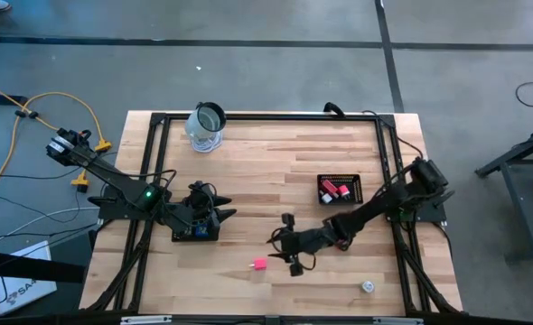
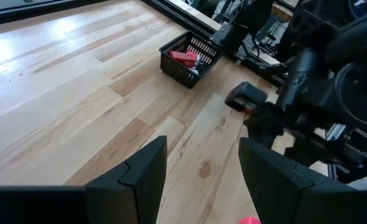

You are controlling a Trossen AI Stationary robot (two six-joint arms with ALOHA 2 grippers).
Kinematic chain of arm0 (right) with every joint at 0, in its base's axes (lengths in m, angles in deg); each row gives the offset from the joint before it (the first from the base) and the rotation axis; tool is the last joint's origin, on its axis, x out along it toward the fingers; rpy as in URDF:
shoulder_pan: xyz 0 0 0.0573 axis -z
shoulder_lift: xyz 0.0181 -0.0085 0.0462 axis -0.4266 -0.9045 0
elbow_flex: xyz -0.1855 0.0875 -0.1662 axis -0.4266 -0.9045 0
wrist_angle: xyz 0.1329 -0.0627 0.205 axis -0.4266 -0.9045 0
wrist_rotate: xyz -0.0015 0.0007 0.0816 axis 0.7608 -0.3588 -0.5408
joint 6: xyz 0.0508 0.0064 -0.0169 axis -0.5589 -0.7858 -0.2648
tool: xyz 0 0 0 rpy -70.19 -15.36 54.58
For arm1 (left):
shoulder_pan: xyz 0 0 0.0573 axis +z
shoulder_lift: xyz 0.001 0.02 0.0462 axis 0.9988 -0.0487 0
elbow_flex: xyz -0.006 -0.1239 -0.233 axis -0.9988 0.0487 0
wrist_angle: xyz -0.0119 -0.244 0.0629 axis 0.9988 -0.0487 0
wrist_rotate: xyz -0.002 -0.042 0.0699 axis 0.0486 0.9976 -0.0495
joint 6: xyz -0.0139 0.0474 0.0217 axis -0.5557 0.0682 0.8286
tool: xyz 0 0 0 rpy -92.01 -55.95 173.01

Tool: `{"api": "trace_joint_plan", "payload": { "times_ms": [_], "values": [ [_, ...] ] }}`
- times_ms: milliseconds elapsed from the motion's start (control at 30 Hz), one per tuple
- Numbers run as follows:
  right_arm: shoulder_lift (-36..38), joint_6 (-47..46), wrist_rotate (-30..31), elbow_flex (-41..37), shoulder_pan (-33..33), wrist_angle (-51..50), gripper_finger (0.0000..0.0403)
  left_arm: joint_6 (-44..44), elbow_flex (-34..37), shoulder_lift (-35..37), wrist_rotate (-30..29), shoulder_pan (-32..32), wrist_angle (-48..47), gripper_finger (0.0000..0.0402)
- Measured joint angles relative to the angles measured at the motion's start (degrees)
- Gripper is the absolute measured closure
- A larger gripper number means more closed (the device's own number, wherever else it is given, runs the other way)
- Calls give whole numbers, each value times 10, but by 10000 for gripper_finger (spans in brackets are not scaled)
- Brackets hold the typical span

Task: Pick & Place Office items
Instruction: Put the pink charger adapter into the right black bin

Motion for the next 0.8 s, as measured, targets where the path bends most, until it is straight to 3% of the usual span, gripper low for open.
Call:
{"api": "trace_joint_plan", "payload": {
  "times_ms": [467, 800],
  "values": [
    [-65, -15, 18, 9, -32, 54, 177, 0, 0, 0, 0, 0, 0, 208],
    [-114, -18, 41, 9, -53, 122, 169, 0, 0, 0, 0, 0, 2, 208]
  ]
}}
